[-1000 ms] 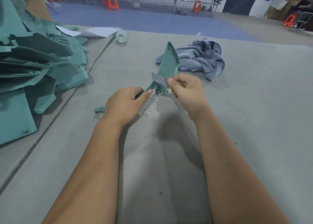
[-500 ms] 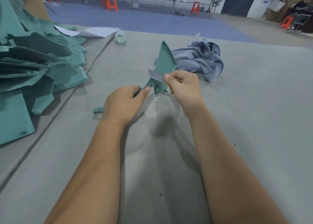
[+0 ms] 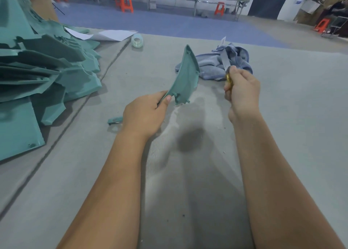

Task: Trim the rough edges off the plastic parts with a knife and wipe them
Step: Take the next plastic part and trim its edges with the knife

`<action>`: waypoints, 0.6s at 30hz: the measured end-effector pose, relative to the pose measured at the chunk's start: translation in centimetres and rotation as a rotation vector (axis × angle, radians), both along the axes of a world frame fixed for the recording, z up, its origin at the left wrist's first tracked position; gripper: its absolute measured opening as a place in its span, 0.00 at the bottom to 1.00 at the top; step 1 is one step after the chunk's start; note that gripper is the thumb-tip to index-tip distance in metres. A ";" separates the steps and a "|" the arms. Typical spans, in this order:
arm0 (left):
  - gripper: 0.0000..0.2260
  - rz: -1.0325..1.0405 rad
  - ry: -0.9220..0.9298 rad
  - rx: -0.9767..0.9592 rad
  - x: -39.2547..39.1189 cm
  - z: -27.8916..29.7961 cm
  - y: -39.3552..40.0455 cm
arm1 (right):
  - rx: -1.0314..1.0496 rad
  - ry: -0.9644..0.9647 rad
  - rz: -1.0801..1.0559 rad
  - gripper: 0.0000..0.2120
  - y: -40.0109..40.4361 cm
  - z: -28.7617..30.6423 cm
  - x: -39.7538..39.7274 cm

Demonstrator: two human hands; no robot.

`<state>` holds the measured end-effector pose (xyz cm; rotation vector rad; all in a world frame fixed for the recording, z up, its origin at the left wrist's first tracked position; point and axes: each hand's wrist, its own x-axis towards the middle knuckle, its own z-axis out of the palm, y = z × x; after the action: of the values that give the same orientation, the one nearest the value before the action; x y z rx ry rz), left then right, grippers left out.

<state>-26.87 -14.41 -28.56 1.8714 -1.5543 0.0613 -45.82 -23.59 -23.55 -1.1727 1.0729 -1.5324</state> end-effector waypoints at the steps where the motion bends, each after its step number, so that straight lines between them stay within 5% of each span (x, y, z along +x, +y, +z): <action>1: 0.14 0.000 -0.010 -0.011 -0.1 0.2 -0.1 | 0.022 -0.033 0.025 0.15 0.1 0.1 0.2; 11: 0.13 0.029 -0.002 -0.017 -0.3 0.5 -0.2 | -0.053 0.208 0.442 0.12 2.6 -0.4 4.7; 18: 0.20 0.055 -0.019 -0.040 -0.1 0.0 -0.7 | -0.093 0.276 0.455 0.12 3.2 -2.0 4.4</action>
<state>-26.97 -15.13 -28.59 1.8872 -1.5042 0.1342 -41.39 -20.37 -25.57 -1.6006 0.8362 -1.0959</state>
